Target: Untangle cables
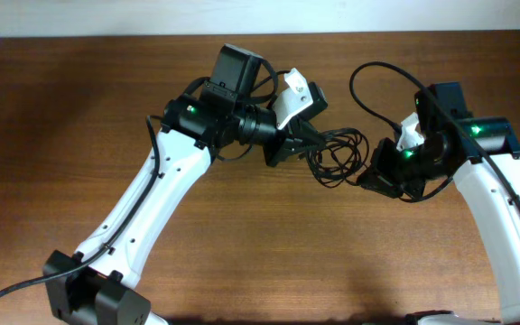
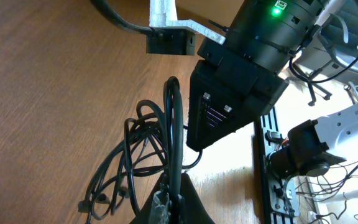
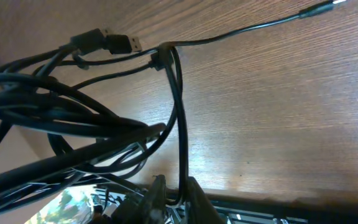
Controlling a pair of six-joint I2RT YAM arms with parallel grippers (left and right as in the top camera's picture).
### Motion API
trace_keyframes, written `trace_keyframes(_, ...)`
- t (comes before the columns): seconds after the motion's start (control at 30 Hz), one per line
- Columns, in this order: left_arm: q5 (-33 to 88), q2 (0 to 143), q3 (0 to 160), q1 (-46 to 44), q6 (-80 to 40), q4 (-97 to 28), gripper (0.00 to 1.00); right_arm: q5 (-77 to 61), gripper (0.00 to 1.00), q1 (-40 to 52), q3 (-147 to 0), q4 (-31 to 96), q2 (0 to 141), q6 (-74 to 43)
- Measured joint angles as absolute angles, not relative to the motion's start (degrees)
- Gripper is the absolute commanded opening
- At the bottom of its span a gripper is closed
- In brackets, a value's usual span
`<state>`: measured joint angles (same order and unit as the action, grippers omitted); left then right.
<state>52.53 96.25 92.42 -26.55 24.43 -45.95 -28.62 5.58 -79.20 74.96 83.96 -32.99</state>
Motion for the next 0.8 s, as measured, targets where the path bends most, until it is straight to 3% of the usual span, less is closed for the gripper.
trace_keyframes(0.3,52.53,96.25,92.42,-26.55,24.45,-46.06,0.00,-28.62,0.12,5.58,-79.15,73.84,83.96,-28.62)
trace_keyframes(0.47,52.51,96.25,92.42,-26.55,23.05,-45.95,0.00,-29.36,0.04,5.58,-79.15,73.89,83.96,-27.07)
trace_keyframes(0.8,48.29,96.25,92.42,-26.55,10.09,-39.51,0.00,-30.30,0.04,5.58,-79.15,73.67,83.96,-27.51)
